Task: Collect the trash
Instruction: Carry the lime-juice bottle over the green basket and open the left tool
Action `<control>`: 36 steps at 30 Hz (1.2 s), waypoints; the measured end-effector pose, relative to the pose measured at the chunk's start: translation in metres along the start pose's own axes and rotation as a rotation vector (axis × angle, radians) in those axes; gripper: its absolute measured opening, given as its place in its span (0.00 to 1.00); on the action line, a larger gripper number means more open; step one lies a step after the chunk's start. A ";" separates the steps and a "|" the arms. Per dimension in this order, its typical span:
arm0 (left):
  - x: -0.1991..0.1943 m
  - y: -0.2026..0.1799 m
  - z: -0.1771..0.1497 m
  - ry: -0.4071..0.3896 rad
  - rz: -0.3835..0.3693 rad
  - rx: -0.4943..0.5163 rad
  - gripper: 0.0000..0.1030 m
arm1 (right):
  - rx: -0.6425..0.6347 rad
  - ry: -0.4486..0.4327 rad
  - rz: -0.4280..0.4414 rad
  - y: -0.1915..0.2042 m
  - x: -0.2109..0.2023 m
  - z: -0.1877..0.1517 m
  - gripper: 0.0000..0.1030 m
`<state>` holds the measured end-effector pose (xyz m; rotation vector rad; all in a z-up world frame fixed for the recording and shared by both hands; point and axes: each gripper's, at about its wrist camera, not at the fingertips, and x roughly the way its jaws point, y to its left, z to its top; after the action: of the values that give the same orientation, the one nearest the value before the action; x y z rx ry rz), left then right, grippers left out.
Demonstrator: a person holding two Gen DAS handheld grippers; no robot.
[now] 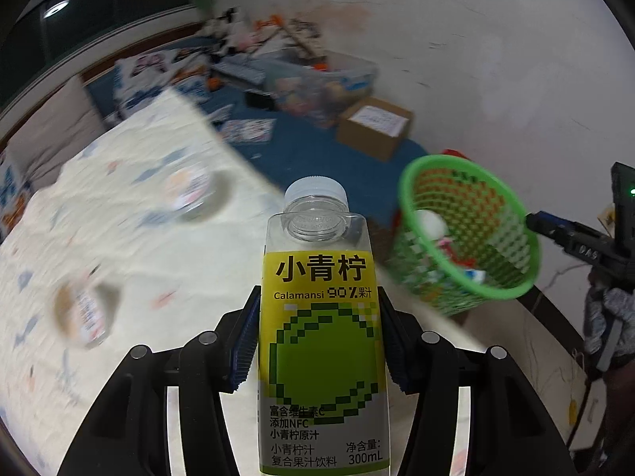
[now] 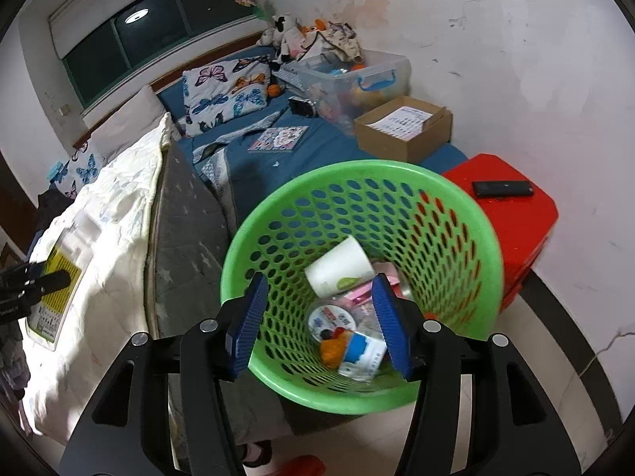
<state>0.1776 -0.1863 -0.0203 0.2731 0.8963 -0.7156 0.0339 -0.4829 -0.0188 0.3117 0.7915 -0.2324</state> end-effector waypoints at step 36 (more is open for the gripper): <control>0.040 -0.136 0.080 -0.035 -0.191 0.090 0.68 | 0.065 -0.041 -0.036 -0.051 -0.041 -0.027 0.62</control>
<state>0.1523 -0.3454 0.0066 0.2565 0.8647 -0.9365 -0.0285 -0.5169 -0.0166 0.3531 0.7507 -0.2976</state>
